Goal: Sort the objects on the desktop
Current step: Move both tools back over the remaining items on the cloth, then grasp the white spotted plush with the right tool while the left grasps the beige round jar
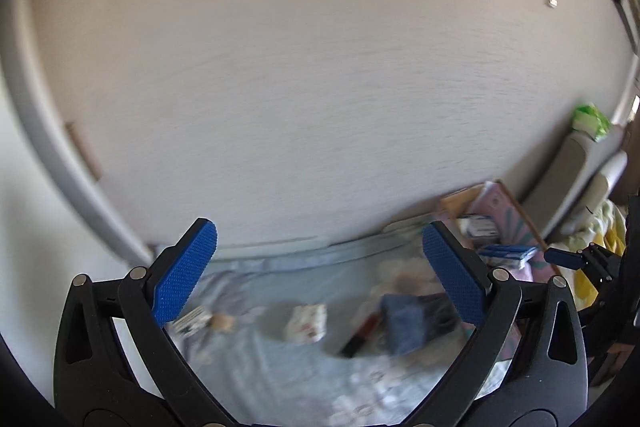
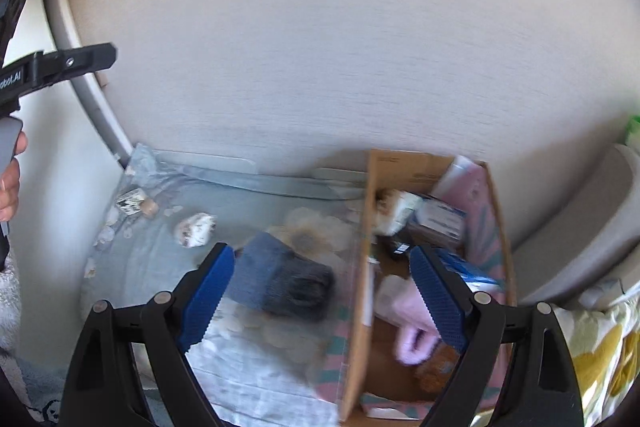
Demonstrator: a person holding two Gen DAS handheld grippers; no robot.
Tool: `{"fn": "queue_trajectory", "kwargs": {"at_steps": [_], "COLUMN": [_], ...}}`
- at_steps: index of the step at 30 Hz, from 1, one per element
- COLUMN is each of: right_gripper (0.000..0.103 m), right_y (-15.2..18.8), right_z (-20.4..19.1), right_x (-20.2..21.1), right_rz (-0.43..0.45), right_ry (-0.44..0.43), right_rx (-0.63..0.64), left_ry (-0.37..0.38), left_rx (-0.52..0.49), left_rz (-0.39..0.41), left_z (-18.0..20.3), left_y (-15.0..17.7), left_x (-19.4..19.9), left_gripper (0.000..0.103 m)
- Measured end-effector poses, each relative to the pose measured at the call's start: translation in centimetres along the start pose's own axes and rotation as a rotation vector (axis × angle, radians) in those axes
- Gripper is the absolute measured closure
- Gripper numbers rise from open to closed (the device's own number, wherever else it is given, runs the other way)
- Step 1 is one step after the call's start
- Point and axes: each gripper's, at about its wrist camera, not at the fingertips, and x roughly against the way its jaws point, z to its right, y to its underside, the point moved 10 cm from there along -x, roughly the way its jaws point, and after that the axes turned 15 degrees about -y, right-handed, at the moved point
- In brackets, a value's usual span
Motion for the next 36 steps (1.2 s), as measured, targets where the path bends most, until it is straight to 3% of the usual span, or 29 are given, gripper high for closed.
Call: {"fn": "queue_trajectory", "kwargs": {"at_steps": [12, 20, 25, 27, 31, 36], "right_gripper": [0.016, 0.016, 0.016, 0.016, 0.016, 0.016], "right_y": [1.0, 1.1, 2.0, 2.3, 2.8, 3.1], "right_z": [-7.7, -11.0, -11.7, -11.9, -12.1, -12.2], "right_x": [-7.4, -14.2, -18.7, -20.2, -22.5, -24.5], "right_rz": [-0.098, -0.187, -0.234, -0.249, -0.27, -0.292], "right_ry": [-0.154, -0.221, -0.244, -0.253, -0.255, -0.278], "right_rx": [0.015, 0.105, 0.141, 0.175, 0.301, 0.343], "left_ry": [-0.078, -0.11, -0.1, -0.087, -0.096, -0.129], "left_rx": [0.071, 0.083, 0.077, 0.085, 0.164, 0.244], "left_rz": [-0.09, -0.115, -0.146, -0.171, -0.209, -0.222], "left_z": [-8.3, -9.4, -8.4, -7.7, -7.7, -8.2], "left_y": [7.3, 13.8, 16.9, 18.0, 19.1, 19.6], "left_x": [-1.4, -5.8, -9.9, -11.8, -15.2, -18.3], "left_gripper": [0.0, 0.001, 0.017, 0.019, 0.021, 0.021]}}
